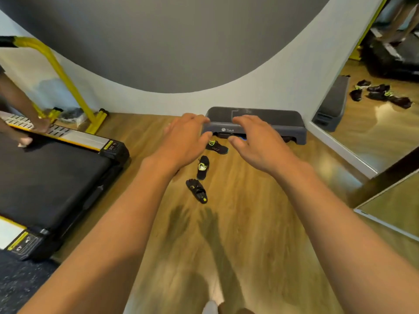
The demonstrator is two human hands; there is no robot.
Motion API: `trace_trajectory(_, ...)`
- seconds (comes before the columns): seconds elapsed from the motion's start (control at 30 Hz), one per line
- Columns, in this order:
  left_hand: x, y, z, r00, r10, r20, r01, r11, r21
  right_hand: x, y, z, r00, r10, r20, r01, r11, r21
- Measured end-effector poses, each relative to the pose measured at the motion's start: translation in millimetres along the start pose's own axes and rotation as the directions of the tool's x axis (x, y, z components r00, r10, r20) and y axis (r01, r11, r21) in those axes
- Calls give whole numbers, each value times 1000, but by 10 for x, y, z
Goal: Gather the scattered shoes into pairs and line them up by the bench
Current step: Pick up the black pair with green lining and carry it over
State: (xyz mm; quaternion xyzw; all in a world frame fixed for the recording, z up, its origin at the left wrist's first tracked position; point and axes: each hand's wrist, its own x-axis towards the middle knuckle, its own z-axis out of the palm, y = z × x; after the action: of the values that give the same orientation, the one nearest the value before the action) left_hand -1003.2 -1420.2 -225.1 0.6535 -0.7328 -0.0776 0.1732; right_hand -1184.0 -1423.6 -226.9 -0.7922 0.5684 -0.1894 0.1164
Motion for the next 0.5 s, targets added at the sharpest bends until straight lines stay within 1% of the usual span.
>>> trace_trajectory(0.17,832,-289,215,998,-32,51,33,999,-21,852,282,239,999,37,37,-38,999,22)
trace_trajectory(0.37,1934,-578,614,993,-77,94,78,997,-8,1948,797,608,996,14,92,-19,998,53)
trace_trajectory(0.5,2652,-734,942,981,-138,136,140,990,-8,2700,1110,813,983,8,182,-21,997,69)
